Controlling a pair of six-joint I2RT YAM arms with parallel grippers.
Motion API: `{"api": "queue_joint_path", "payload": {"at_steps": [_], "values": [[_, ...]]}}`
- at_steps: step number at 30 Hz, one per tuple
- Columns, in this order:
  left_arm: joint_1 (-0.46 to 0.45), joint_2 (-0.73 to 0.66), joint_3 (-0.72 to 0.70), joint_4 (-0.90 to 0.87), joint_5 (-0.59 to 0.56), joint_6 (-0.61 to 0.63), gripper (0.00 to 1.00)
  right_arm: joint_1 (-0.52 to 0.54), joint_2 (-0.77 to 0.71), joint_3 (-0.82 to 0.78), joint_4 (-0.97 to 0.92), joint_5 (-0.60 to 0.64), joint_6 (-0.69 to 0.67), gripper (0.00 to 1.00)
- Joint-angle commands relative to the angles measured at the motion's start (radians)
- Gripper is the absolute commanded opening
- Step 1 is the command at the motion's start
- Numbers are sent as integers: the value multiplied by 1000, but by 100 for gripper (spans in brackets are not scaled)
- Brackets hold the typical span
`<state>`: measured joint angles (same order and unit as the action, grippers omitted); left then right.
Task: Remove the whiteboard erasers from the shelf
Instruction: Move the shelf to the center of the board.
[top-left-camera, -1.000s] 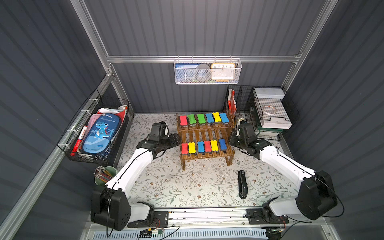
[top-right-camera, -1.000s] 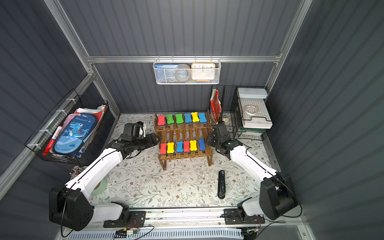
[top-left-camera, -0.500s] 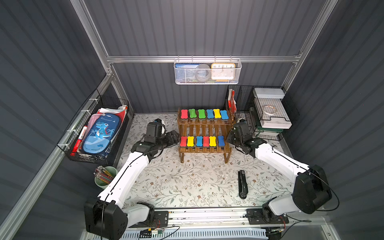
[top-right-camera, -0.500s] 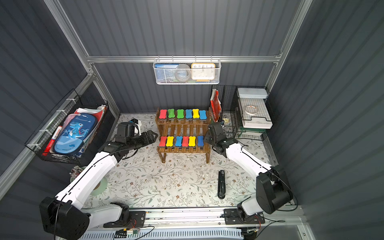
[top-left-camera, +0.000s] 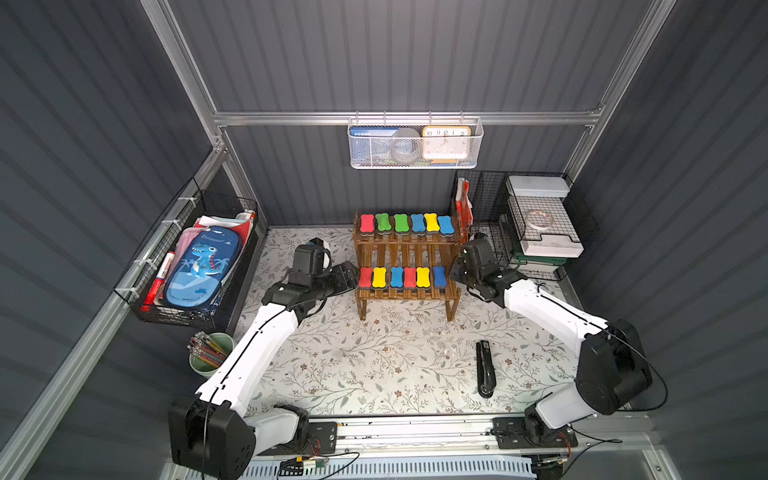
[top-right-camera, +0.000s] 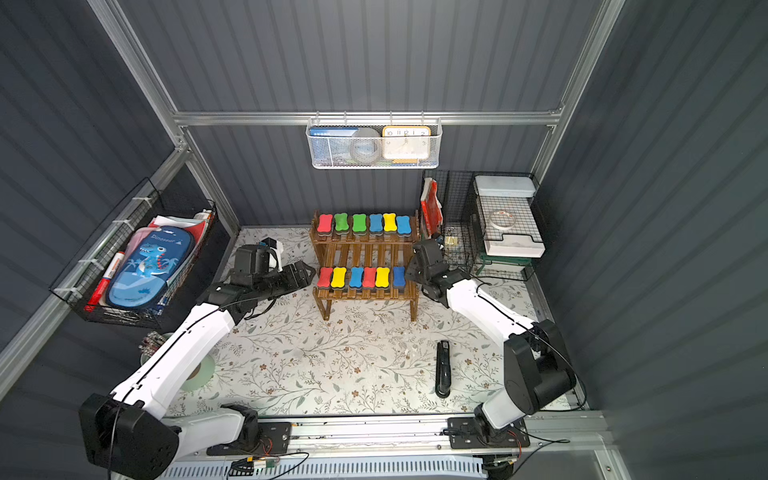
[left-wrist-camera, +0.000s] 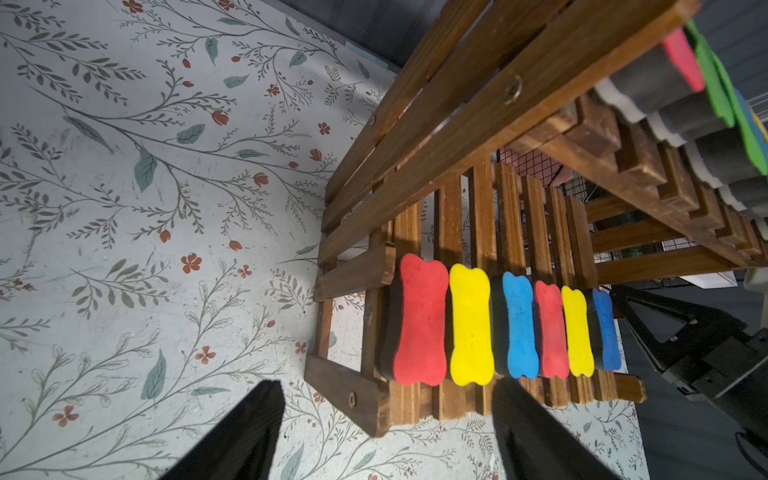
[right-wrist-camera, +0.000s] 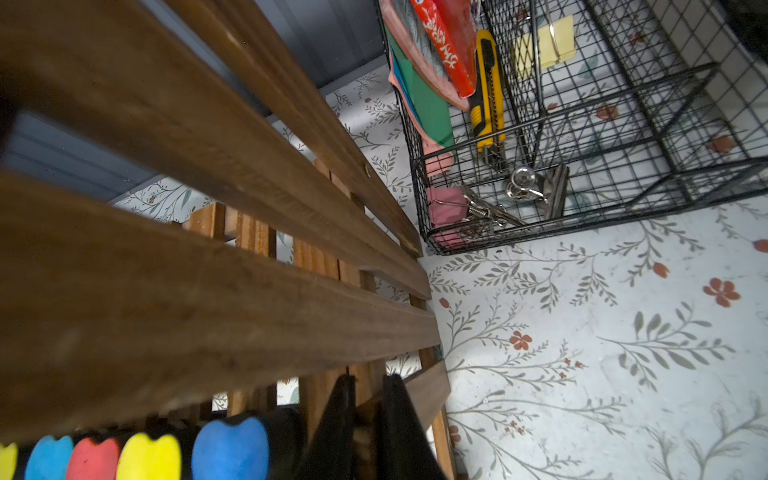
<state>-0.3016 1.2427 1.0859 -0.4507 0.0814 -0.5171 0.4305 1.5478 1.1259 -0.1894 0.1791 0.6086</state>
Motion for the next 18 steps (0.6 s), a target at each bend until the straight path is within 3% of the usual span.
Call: {"api": "queue_joint_path", "payload": {"at_steps": [1,12,18], "values": [[-1,-9,2,-27,9,-3,84,-10,33,26,-6,-33,-2,0],[-1,-7,-7,-25,17,-3,86,-27,21,35,-6,-59,-7,1],[-1,-11,5,-32,17,0,96,-30,-37,44,-31,-26,24,27]]}}
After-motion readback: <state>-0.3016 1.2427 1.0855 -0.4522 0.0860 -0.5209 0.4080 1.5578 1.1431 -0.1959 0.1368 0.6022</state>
